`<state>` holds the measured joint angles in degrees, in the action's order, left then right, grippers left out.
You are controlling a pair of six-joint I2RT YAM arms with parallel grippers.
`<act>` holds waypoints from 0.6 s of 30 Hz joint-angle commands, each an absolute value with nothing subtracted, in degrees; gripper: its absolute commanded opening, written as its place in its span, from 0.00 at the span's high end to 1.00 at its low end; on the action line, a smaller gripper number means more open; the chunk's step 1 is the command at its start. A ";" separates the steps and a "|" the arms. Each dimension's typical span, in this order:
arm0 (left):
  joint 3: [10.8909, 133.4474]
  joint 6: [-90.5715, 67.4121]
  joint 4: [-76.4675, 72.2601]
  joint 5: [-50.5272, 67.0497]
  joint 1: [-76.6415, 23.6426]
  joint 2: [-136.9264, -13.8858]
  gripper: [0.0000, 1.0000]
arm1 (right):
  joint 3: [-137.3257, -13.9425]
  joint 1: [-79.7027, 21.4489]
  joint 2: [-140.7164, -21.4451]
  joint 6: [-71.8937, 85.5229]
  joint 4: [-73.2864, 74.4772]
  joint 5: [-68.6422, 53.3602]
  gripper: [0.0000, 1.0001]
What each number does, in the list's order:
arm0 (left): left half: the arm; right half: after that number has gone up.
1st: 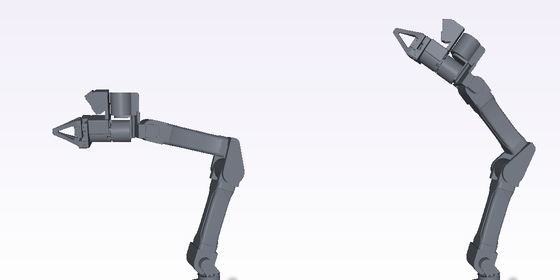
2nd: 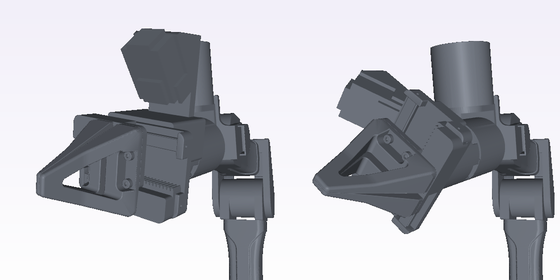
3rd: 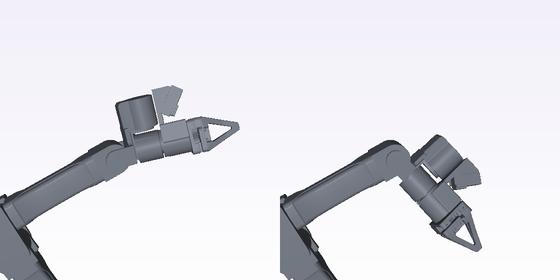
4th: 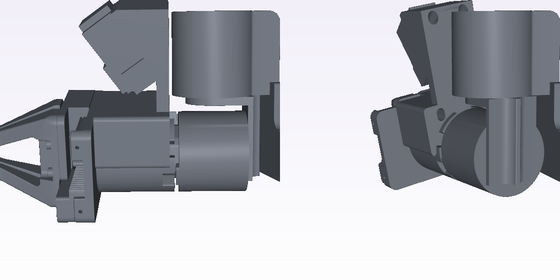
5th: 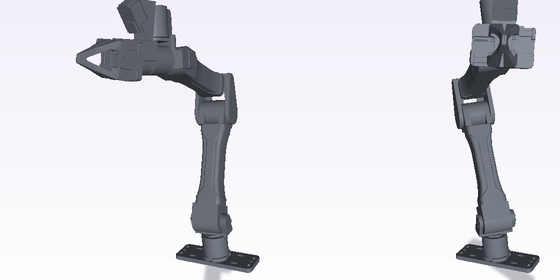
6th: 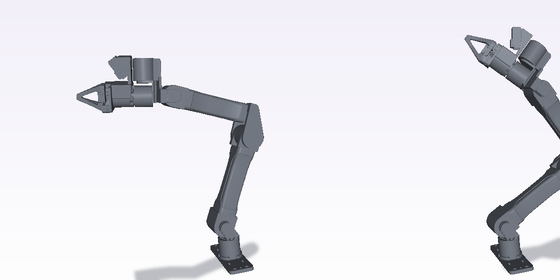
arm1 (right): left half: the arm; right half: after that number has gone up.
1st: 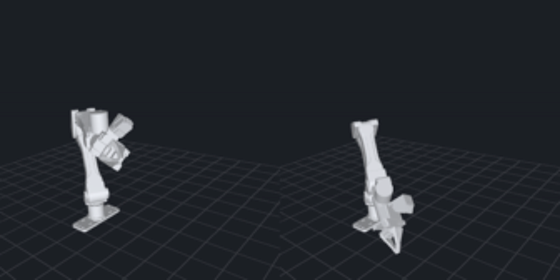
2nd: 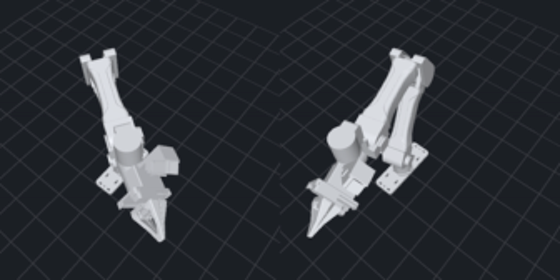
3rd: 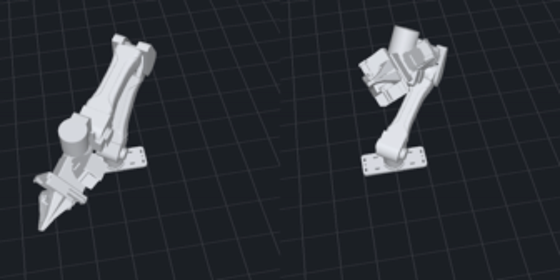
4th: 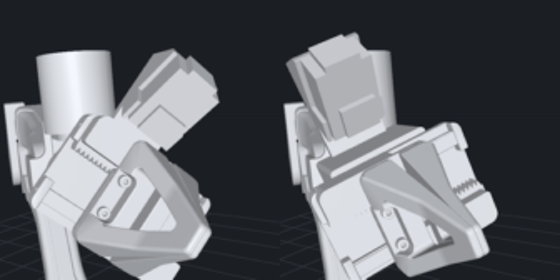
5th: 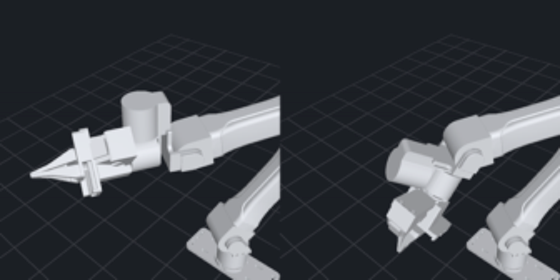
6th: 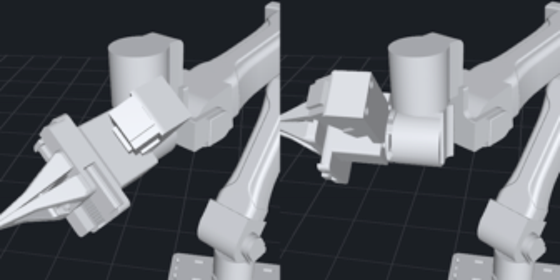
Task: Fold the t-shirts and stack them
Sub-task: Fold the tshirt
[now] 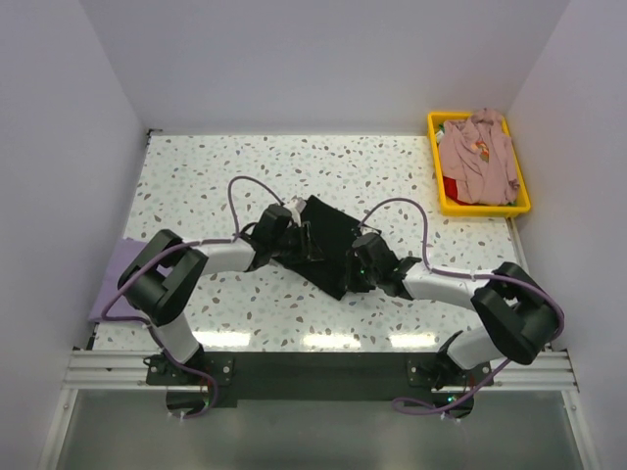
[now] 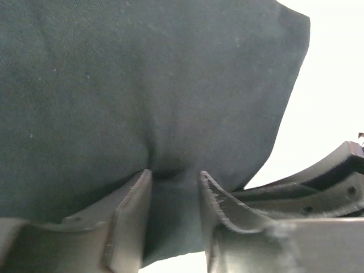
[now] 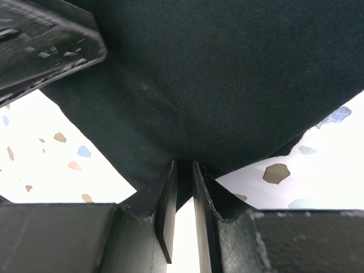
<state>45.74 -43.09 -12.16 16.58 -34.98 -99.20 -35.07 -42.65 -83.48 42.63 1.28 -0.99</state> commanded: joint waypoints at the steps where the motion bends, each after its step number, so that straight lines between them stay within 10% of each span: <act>1: 47.98 -41.58 -9.33 14.95 -34.90 -94.67 0.54 | -34.45 -41.31 -83.50 41.84 2.81 1.15 0.78; 18: 51.77 -36.12 2.19 16.00 -23.82 -88.33 0.24 | -47.02 -20.39 -83.52 30.94 13.44 -14.33 0.71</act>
